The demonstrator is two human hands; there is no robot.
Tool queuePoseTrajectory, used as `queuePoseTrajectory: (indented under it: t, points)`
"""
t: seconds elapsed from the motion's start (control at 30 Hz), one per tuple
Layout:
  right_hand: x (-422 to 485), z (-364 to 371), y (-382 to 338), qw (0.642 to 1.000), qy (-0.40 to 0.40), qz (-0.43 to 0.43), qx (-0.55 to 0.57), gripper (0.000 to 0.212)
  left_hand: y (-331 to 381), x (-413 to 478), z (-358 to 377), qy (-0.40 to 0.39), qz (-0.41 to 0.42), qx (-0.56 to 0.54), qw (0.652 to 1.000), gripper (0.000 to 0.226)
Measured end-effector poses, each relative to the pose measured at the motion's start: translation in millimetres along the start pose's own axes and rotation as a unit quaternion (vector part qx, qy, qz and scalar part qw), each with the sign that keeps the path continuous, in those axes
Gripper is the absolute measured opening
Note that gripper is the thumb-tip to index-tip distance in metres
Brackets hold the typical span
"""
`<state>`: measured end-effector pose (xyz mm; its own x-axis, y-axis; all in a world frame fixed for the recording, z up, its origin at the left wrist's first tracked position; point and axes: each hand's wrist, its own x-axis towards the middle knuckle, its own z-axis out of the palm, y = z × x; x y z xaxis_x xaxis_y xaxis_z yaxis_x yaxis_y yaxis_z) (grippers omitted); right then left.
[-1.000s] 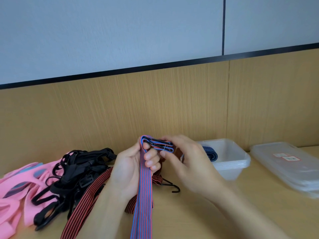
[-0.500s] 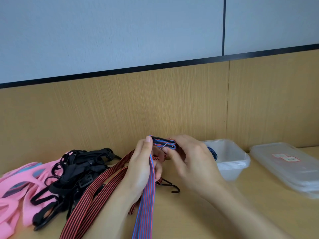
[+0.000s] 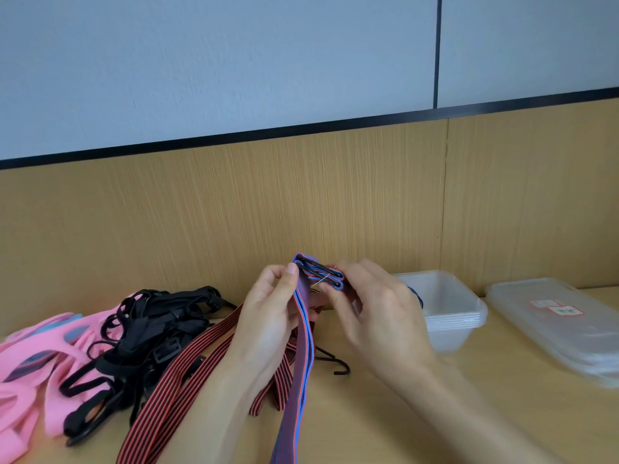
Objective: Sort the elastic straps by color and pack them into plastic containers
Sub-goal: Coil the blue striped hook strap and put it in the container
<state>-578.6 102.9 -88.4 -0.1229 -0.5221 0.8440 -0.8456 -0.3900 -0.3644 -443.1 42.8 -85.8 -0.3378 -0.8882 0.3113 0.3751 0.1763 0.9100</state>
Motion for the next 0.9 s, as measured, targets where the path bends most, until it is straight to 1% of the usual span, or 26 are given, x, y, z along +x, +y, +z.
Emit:
queuePoseTrajectory:
  t: [0.07,0.23,0.3,0.33,0.4,0.5,0.57,0.63,0.77,0.83,0.9]
  points:
    - [-0.9,0.7,-2.0,1.0,0.01,-0.004,-0.015,0.026,-1.5,-1.6,2.5,-0.03,-0.009,-0.01,0.999,0.04]
    - [-2.2,2.3,-5.0,0.998,0.012,-0.017,-0.062,0.03,-4.9,-4.5,2.7,-0.074,-0.018,-0.049,0.996,0.024]
    - [-2.3,2.6,-5.8,0.997,-0.004,-0.024,-0.072,0.038,-5.1,-4.6,1.4,-0.089,-0.025,-0.074,0.993,0.021]
    - [-2.4,2.9,-6.1,0.997,-0.015,-0.025,-0.073,0.042,-5.0,-4.6,0.8,-0.093,-0.026,-0.077,0.992,0.023]
    - [-3.1,2.6,-5.4,0.996,-0.036,-0.025,-0.073,0.046,-5.1,-4.8,0.2,-0.093,-0.025,-0.066,0.993,0.03]
    - [-4.8,1.3,-3.3,0.995,-0.082,-0.027,-0.056,0.04,-5.6,-3.6,-0.7,-0.073,-0.029,-0.067,0.995,0.032]
    - [-6.2,0.0,-2.0,0.992,-0.119,-0.033,-0.033,0.042,-4.6,-2.2,-1.8,-0.057,-0.036,-0.078,0.995,0.036]
    - [-5.8,-0.8,-0.3,0.99,-0.132,-0.042,-0.028,0.044,-4.1,-0.9,-3.4,-0.059,-0.041,-0.088,0.994,0.034]
    - [-3.0,-0.1,-2.8,0.991,-0.109,-0.051,-0.065,0.038,-4.0,-0.3,-4.6,-0.067,-0.046,-0.095,0.992,0.032]
    - [-2.7,1.2,-3.7,0.988,-0.09,-0.06,-0.109,0.035,-3.8,-0.6,-3.8,-0.069,-0.043,-0.088,0.993,0.032]
    - [-2.6,3.5,-3.5,0.984,-0.062,-0.069,-0.155,0.036,-3.5,-2.0,-1.9,-0.07,-0.038,-0.075,0.994,0.034]
